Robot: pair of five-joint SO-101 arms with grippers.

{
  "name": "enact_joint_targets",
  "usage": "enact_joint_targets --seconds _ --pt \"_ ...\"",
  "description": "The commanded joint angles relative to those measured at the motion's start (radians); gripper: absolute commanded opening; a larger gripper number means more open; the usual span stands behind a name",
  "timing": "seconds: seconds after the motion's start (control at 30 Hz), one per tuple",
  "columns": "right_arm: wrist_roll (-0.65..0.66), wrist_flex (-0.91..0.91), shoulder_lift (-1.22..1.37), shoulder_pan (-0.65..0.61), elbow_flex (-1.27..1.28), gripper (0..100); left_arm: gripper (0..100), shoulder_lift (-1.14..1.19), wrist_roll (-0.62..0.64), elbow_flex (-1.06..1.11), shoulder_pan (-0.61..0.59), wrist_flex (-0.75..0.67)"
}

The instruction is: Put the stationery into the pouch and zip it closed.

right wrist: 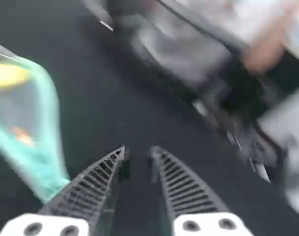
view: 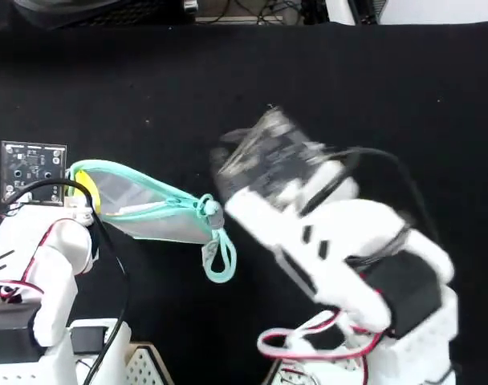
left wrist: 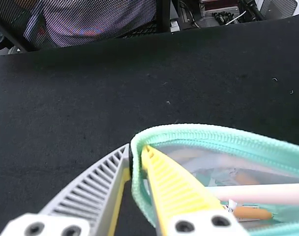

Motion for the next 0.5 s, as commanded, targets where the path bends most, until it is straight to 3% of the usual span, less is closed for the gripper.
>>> enact_joint_targets --seconds 0.0,0.2,0.47 --pt "-0.129 0.018 -0.01 0.267 0.108 16.3 5 0.023 -0.011 0.177 -0.008 0.014" --pt "-0.227 -0.117 0.122 0.54 0.437 16.8 5 0.023 -0.011 0.18 -0.007 0.012" --pt "-0.216 -0.298 0.456 0.654 0.435 17.0 5 0.023 -0.011 0.18 -0.007 0.015"
